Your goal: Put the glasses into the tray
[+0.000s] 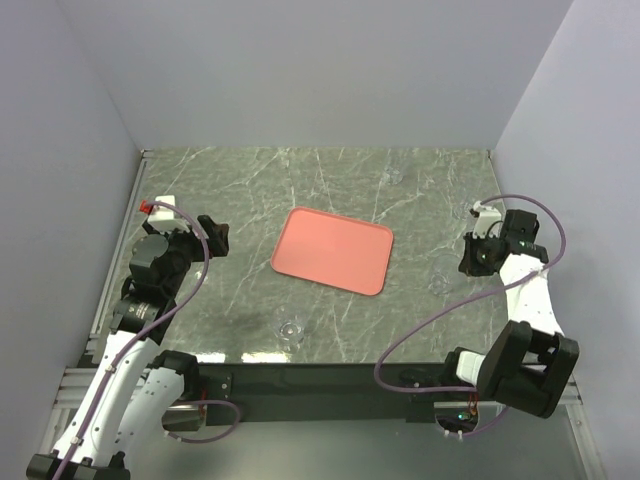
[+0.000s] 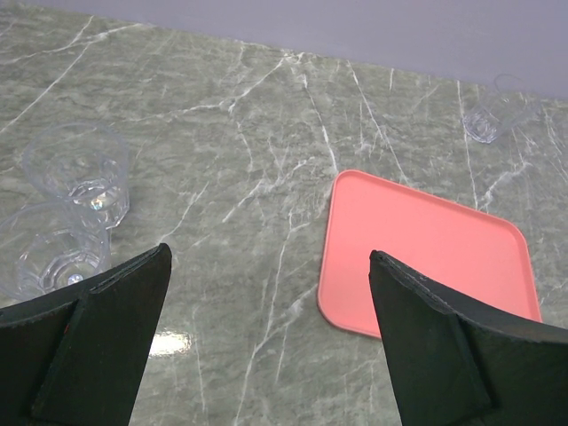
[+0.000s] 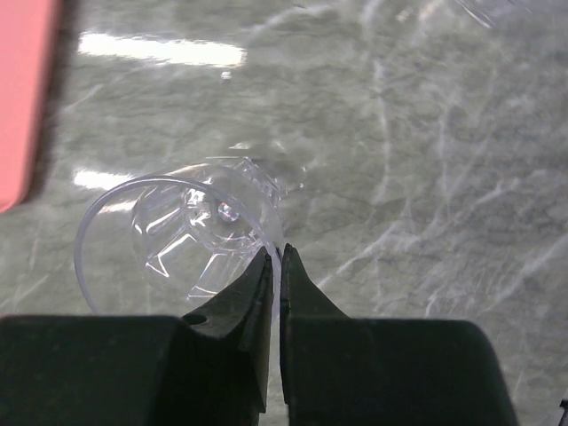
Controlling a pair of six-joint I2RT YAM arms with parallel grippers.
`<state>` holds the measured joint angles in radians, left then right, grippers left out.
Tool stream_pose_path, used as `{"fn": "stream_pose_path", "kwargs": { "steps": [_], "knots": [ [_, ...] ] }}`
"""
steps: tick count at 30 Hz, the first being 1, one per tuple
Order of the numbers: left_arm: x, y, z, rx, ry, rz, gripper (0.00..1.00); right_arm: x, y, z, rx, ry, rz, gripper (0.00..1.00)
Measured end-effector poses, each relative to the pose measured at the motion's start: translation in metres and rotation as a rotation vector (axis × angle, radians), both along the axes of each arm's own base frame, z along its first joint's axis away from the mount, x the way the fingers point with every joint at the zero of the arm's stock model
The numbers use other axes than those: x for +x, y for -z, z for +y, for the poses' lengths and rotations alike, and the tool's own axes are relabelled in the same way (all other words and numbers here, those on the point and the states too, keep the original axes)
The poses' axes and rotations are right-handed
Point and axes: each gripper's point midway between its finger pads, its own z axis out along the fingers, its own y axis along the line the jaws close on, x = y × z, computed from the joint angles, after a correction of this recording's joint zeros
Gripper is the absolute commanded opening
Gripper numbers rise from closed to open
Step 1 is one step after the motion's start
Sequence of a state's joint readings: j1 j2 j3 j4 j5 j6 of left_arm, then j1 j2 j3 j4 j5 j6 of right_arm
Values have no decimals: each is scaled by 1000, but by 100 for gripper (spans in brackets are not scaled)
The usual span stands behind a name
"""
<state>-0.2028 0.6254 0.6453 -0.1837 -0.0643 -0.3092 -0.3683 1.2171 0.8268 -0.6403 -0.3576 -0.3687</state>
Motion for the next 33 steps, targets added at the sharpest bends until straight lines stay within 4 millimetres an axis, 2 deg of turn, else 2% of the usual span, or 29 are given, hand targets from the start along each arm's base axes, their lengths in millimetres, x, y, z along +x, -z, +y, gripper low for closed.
{"fn": "stream_pose_path", "kwargs": {
  "steps": [11, 17, 26, 33],
  "knots": [
    [0, 0, -3, -3, 15, 1, 99, 1, -53, 47, 133, -324, -138, 0],
    [-1, 0, -3, -3, 18, 1, 99, 1, -67, 75, 196, -441, -176, 0],
    [0, 1, -5, -4, 30, 4, 99, 9, -79, 145, 213, -651, -145, 0],
    [1, 1, -6, -5, 34, 4, 99, 38, -93, 191, 209, -760, -122, 0]
  ]
}}
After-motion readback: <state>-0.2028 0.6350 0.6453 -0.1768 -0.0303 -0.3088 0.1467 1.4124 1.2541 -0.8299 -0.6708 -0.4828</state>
